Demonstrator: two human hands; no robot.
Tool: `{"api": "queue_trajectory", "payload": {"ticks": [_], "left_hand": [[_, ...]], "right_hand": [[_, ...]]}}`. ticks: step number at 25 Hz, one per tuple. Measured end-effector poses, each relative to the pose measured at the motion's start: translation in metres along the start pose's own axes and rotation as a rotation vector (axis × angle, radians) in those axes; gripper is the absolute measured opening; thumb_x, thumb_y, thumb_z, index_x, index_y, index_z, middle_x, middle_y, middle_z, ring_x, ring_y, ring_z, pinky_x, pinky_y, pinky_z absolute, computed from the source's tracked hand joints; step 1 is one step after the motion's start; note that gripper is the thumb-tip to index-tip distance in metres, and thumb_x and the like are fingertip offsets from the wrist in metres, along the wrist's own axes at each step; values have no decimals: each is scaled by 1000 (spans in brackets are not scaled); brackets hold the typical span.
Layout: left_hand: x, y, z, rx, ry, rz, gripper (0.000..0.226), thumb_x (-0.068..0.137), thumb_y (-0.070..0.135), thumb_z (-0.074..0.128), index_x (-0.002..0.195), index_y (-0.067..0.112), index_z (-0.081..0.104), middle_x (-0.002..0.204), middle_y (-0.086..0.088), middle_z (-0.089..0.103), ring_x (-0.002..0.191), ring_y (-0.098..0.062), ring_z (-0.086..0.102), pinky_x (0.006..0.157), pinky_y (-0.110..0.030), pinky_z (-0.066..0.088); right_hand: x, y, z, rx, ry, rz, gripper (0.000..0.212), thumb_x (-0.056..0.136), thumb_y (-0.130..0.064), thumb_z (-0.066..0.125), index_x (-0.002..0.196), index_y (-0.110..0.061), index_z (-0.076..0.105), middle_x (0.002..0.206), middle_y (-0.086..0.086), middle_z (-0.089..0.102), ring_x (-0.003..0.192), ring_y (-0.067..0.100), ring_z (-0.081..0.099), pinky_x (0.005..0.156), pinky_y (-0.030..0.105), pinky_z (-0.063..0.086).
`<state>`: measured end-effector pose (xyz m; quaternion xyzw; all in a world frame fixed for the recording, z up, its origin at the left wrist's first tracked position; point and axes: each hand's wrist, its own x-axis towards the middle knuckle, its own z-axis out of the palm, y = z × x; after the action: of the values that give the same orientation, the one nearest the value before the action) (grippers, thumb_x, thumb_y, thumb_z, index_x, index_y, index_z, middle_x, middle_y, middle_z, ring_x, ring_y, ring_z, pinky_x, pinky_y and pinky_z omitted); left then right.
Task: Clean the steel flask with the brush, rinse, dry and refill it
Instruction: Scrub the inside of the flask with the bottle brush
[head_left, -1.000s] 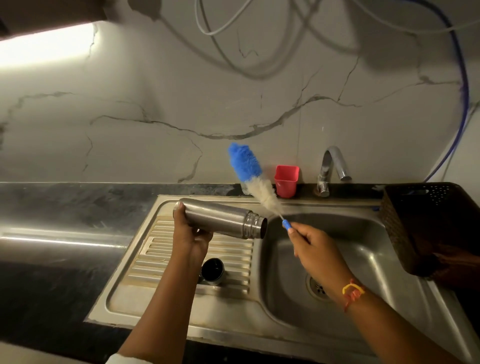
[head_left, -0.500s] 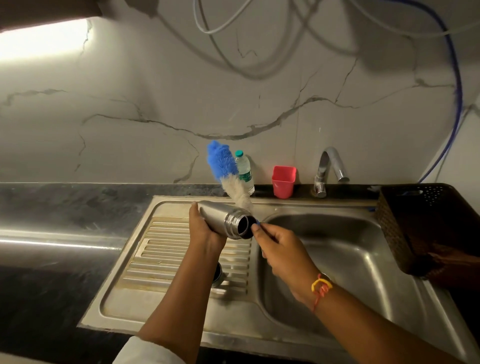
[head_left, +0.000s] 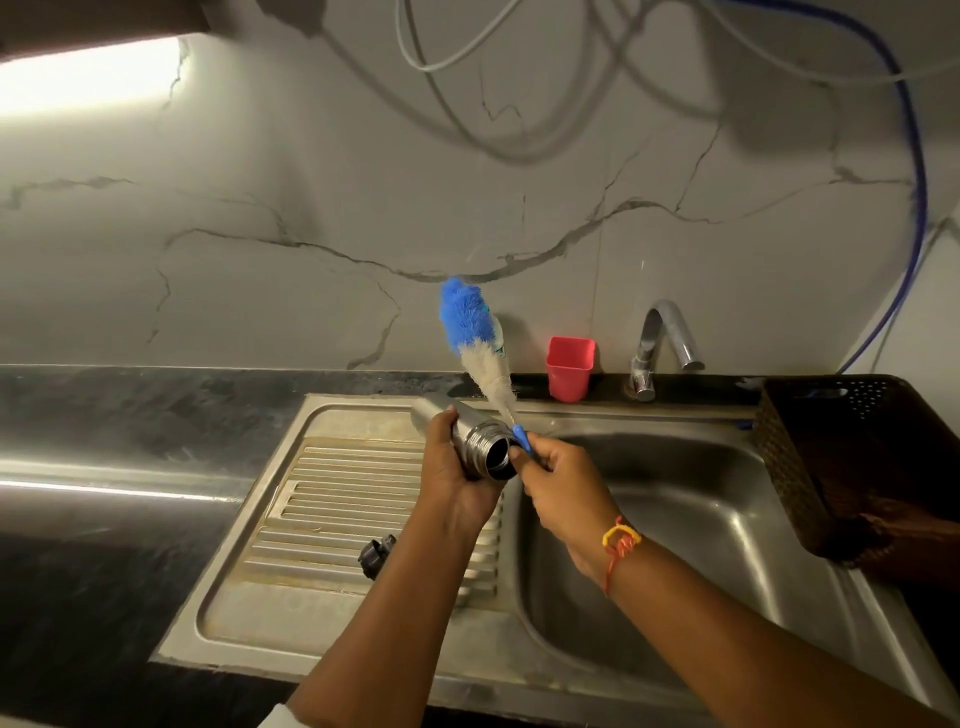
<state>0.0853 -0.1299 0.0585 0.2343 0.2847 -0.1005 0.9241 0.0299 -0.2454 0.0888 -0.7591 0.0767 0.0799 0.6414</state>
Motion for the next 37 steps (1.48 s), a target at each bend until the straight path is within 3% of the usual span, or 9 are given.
{"api": "queue_trajectory", "payload": {"ticks": [6, 10, 12, 16, 19, 27, 30, 34, 37], "left_hand": [[20, 47, 0, -95, 37, 117, 63, 87, 41, 73, 133, 2, 55, 119, -17, 70, 99, -28, 71, 76, -39, 64], [37, 104, -6, -82, 105, 222, 53, 97, 41, 60, 135, 4, 53, 114, -19, 72, 96, -32, 74, 70, -42, 63], [42, 125, -10, -82, 146, 270, 52, 99, 42, 60, 135, 5, 52, 112, -21, 72, 97, -35, 74, 80, -47, 63], [52, 145, -20, -77, 202, 297, 57, 95, 46, 63, 137, 9, 50, 113, -23, 73, 96, -42, 75, 89, -57, 59], [54, 147, -24, -66, 239, 281, 57, 95, 47, 63, 135, 9, 51, 112, -21, 73, 96, -42, 74, 86, -57, 60], [54, 145, -21, -127, 288, 295, 54, 95, 46, 63, 131, 7, 50, 111, -22, 73, 97, -42, 74, 89, -58, 59], [48, 143, -13, -217, 283, 275, 41, 98, 42, 61, 112, 5, 51, 102, -20, 72, 92, -40, 73, 88, -54, 60], [44, 148, -2, -305, 344, 276, 37, 95, 40, 65, 112, 11, 49, 102, -16, 69, 90, -38, 71, 90, -54, 60], [46, 159, -1, -332, 375, 296, 37, 98, 39, 59, 125, 15, 53, 114, -11, 68, 102, -35, 70, 94, -48, 59]], "right_hand": [[-15, -7, -15, -121, -95, 14, 25, 105, -30, 43, 110, -23, 67, 71, 1, 51, 57, 8, 41, 54, 27, 34], [-35, -7, -38, -393, -101, -118, 35, 103, -31, 47, 137, -37, 53, 98, -10, 68, 76, 3, 59, 70, 24, 51], [-47, -14, -45, -590, -72, -200, 40, 102, -34, 48, 142, -37, 49, 110, -13, 69, 84, 1, 60, 76, 20, 49], [-66, -31, -46, -772, -46, -308, 38, 102, -35, 47, 139, -43, 51, 90, -14, 70, 72, -3, 61, 61, 11, 46], [-67, -29, -41, -828, 8, -389, 39, 100, -36, 47, 138, -43, 53, 108, -9, 73, 89, 11, 67, 77, 28, 55], [-49, -38, -40, -1056, 32, -461, 45, 102, -31, 44, 147, -40, 43, 115, -5, 68, 98, 14, 63, 74, 25, 44], [-32, -45, -34, -1194, -59, -404, 57, 101, -20, 49, 153, -35, 31, 121, -1, 65, 101, 18, 62, 81, 29, 48], [-14, -52, -26, -1296, -185, -350, 70, 98, -15, 53, 157, -33, 19, 121, 6, 62, 98, 23, 60, 62, 29, 36], [-11, -59, -26, -1348, -123, -461, 64, 101, -17, 48, 156, -33, 21, 87, -4, 54, 66, 12, 42, 48, 27, 21]]}}
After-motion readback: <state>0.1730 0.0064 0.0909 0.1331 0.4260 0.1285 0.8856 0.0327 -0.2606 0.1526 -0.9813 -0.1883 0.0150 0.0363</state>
